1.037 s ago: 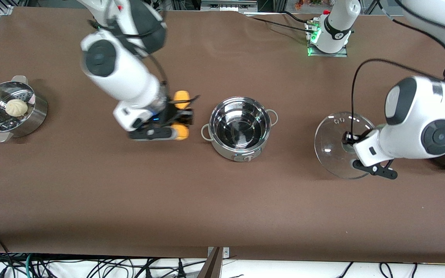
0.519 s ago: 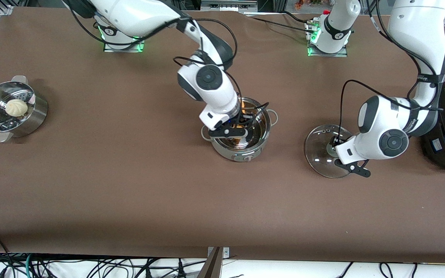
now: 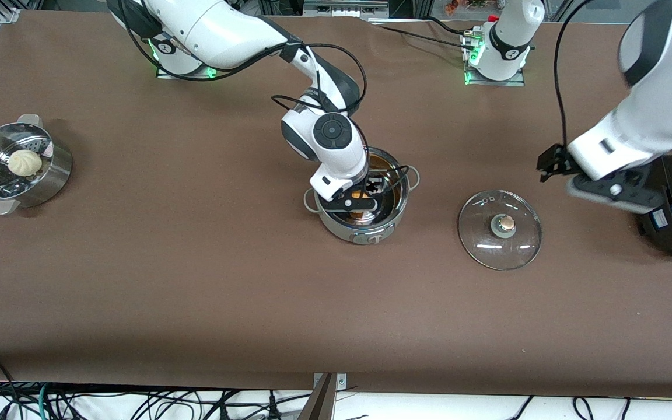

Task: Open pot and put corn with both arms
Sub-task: 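Set the lid down with the left gripper while the right gripper drops the corn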

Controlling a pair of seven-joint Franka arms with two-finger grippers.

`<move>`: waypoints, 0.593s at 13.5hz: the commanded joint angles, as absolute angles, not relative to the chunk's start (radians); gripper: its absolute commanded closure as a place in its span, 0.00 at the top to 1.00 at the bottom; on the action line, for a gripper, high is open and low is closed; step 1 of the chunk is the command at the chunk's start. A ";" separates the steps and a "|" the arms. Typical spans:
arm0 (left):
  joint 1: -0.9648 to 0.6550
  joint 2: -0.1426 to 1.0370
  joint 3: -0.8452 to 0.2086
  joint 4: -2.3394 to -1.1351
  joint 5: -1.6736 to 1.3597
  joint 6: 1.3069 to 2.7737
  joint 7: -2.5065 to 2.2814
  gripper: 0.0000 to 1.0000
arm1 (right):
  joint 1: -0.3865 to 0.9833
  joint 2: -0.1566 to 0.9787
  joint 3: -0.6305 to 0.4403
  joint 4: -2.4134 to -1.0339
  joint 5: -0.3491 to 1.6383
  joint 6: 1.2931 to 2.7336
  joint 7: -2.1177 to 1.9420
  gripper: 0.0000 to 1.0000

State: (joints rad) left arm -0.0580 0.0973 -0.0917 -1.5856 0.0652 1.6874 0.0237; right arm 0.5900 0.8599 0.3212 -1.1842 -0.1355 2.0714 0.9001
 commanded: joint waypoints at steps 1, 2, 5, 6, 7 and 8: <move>-0.048 0.109 -0.087 -1.559 0.038 1.637 -0.031 1.00 | 0.583 0.818 0.321 -1.002 -0.149 1.773 0.865 1.00; -0.048 0.109 -0.087 -1.548 0.032 1.637 -0.043 1.00 | 0.565 0.799 0.318 -0.947 -0.147 1.664 0.803 1.00; -0.017 0.072 -0.087 -1.546 0.031 1.634 -0.051 1.00 | 0.325 0.674 0.311 -0.948 -0.141 1.459 0.493 1.00; -0.014 0.063 -0.089 -1.552 0.031 1.626 -0.051 1.00 | 0.211 0.666 0.313 -0.948 -0.138 1.406 0.418 1.00; -0.014 0.061 -0.089 -1.551 0.034 1.626 -0.052 1.00 | 0.113 0.657 0.316 -0.948 -0.137 1.384 0.347 1.00; -0.014 0.061 -0.087 -1.551 0.034 1.626 -0.055 1.00 | 0.025 0.637 0.316 -0.948 -0.138 1.359 0.274 1.00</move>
